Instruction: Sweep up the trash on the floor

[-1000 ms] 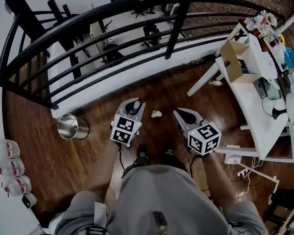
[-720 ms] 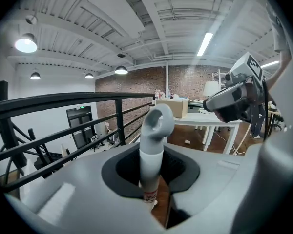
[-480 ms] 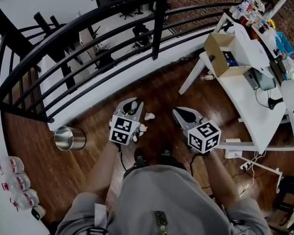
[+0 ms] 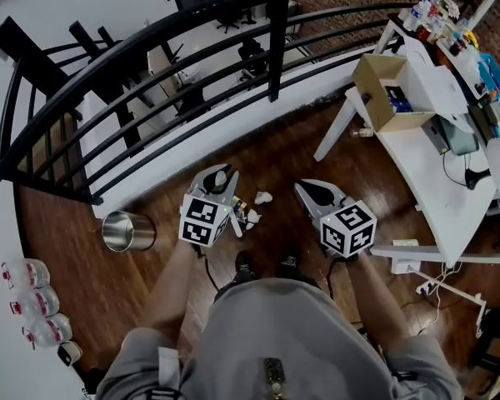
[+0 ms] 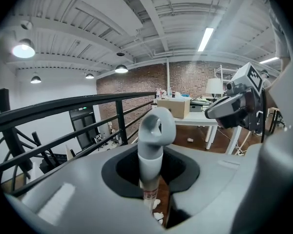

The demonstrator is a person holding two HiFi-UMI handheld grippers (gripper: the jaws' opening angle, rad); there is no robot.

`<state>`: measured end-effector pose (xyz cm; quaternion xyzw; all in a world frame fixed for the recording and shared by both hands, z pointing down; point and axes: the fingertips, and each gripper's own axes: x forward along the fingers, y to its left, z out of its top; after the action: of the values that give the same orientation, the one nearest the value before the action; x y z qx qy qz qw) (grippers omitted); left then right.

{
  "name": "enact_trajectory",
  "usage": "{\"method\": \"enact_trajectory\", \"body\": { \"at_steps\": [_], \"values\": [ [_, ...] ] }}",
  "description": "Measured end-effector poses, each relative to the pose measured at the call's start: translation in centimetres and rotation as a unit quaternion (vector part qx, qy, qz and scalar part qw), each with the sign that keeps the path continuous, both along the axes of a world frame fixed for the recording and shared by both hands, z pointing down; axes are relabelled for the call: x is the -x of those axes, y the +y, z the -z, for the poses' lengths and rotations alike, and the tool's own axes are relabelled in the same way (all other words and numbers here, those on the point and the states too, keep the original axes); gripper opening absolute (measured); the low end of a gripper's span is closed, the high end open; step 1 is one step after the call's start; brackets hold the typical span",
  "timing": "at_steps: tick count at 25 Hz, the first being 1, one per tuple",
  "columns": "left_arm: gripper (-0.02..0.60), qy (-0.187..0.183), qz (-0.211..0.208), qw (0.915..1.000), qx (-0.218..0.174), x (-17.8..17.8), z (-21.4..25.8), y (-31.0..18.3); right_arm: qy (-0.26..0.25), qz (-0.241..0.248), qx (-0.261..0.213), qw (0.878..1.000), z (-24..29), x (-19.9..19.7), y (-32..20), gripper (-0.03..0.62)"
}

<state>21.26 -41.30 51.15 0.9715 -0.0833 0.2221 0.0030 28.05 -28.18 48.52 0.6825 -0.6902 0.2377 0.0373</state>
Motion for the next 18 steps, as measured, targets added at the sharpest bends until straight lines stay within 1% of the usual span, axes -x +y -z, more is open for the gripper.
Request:
{"method": "enact_trajectory", "body": {
  "at_steps": [4, 8, 13, 15, 18],
  "values": [
    [0.064, 0.017, 0.004, 0.9998, -0.01, 0.0, 2.7, 0.1, -0.001, 0.01, -0.011, 1.0, 0.5, 0.3, -0.5, 0.0],
    [0.064, 0.042, -0.005, 0.999, -0.017, -0.6, 5.7, 0.8, -0.001, 0.014, -0.02, 1.0, 0.9, 0.4, -0.8, 0.0],
    [0.064, 0.067, -0.041, 0.9966, -0.025, -3.0, 8.1, 2.9, -0.002, 0.012, -0.022, 1.0, 1.0, 0.2, -0.5, 0.0],
    [0.063, 0.071, -0.058, 0.9953, -0.029, -4.3, 8.6, 3.9, -0.001, 0.01, -0.02, 1.0, 0.9, -0.1, -0.2, 0.0],
    [0.063, 0.076, -0.085, 0.9931, -0.028, -6.5, 8.9, 5.2, 0.001, -0.006, -0.021, 1.0, 1.0, -1.1, 0.7, 0.0]
  ]
}}
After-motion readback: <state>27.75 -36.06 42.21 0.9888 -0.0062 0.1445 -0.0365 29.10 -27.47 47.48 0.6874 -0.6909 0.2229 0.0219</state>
